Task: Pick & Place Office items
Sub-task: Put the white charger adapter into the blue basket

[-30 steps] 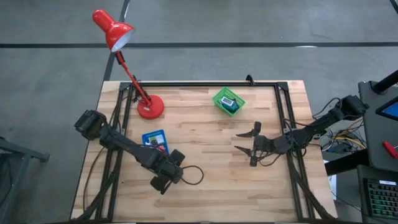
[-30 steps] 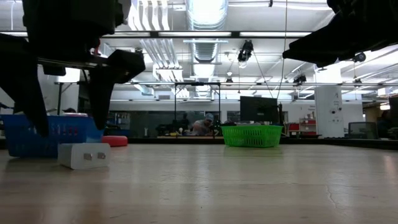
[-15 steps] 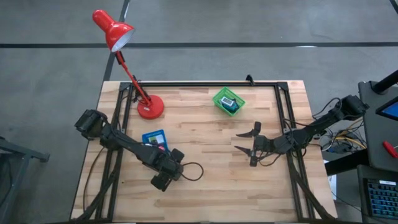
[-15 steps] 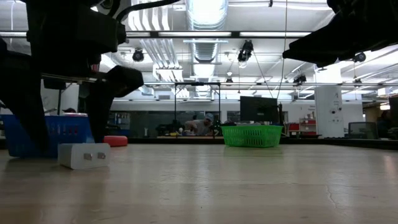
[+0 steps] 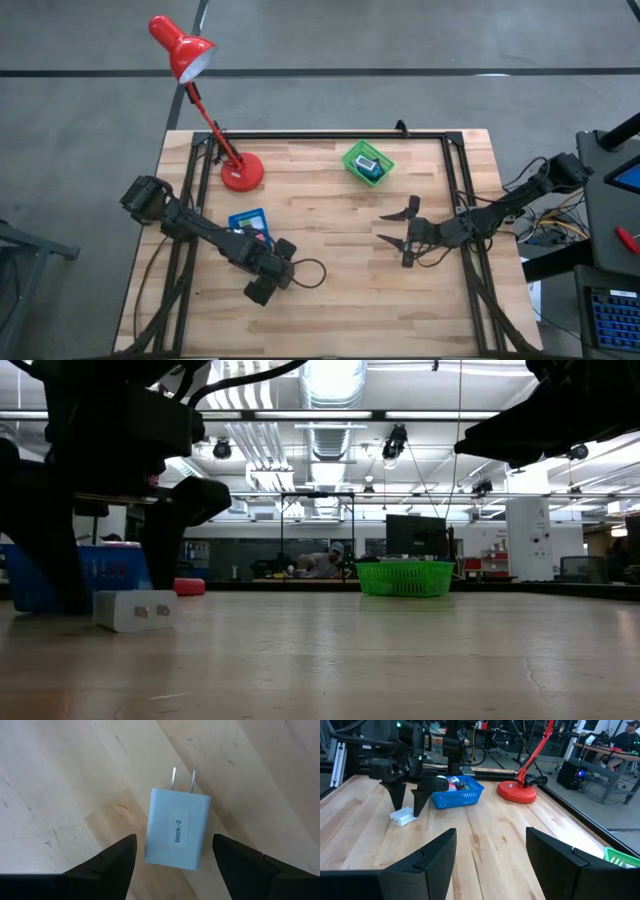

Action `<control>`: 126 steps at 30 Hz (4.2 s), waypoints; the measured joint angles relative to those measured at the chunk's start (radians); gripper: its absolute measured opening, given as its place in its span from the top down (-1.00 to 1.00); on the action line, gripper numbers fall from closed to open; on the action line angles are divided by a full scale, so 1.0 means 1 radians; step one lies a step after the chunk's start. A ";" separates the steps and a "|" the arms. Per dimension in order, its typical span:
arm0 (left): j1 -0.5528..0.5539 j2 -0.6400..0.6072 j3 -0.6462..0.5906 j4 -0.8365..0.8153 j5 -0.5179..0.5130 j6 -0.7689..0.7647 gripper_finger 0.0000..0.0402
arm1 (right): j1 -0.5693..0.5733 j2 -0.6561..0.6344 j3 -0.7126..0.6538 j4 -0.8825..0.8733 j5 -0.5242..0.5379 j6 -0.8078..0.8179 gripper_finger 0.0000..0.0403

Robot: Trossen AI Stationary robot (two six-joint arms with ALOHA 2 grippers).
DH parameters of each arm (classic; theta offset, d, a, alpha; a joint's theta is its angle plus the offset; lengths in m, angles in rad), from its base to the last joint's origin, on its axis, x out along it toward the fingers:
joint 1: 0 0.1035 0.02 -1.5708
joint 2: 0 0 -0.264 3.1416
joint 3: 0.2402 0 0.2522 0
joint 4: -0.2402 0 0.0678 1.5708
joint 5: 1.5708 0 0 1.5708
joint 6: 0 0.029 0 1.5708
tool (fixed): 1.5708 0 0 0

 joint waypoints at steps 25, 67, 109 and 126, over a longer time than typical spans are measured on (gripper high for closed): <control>0.001 -0.005 -0.037 0.057 -0.035 -0.012 0.31 | 0.000 0.000 0.000 0.000 0.000 0.003 -0.14; 0.065 -0.200 -0.090 0.264 -0.007 0.059 0.43 | 0.000 0.000 0.000 -0.001 0.001 0.000 -0.14; 0.152 0.204 0.207 -0.065 0.035 0.246 0.22 | 0.000 0.000 0.000 -0.052 0.001 0.040 -0.14; 0.151 0.183 0.189 0.027 0.074 0.227 0.22 | 0.000 0.000 0.000 -0.052 0.001 0.040 -0.14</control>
